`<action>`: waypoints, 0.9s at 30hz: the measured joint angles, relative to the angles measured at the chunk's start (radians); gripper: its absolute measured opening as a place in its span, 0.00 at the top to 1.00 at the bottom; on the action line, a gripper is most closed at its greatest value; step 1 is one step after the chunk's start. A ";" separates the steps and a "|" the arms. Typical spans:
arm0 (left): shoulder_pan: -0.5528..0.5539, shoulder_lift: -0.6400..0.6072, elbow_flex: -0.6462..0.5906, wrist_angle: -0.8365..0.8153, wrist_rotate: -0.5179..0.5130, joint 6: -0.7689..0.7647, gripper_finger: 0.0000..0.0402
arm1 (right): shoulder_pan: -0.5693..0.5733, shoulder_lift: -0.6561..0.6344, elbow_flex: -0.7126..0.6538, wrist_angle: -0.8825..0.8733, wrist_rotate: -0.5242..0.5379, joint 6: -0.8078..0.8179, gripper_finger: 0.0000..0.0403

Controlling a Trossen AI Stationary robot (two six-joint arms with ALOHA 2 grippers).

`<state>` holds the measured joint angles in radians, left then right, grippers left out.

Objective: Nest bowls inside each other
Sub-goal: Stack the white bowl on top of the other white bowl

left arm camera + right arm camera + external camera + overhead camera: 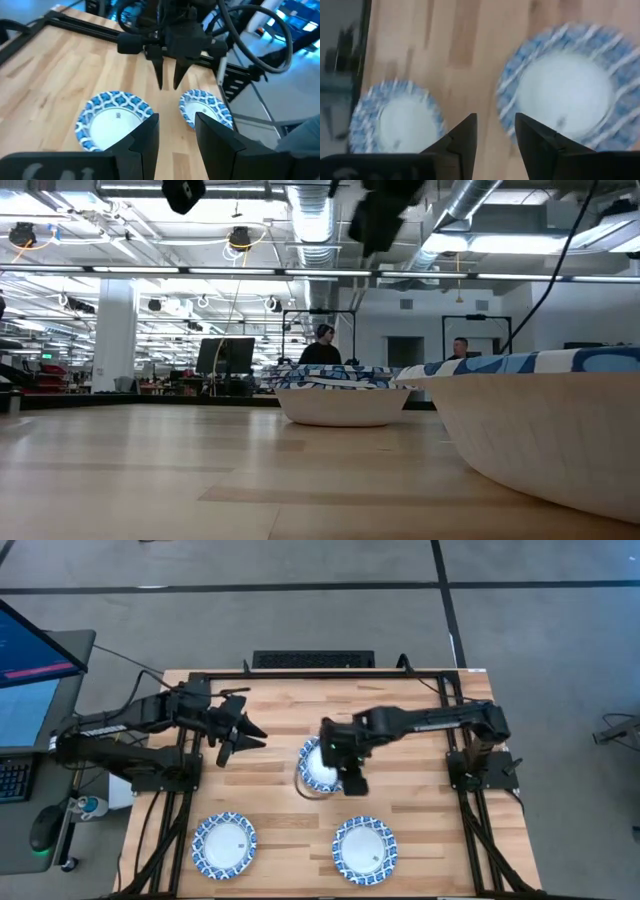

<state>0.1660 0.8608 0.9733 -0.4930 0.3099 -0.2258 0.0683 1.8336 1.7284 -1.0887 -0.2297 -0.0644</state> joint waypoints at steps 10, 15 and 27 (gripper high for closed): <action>-0.078 -0.011 0.000 0.016 -0.006 -0.020 0.71 | 0.198 -0.071 -0.222 0.035 -0.005 0.150 0.62; -0.096 -0.011 0.000 0.001 -0.003 0.002 0.71 | 0.281 -0.050 -0.278 0.073 -0.005 0.166 0.63; -0.099 -0.011 0.000 -0.142 0.025 0.105 0.71 | 0.293 0.060 -0.283 0.084 -0.010 0.276 0.62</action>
<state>0.0666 0.8497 0.9737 -0.6346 0.3345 -0.1206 0.3610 1.8937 1.4456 -1.0050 -0.2399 0.2117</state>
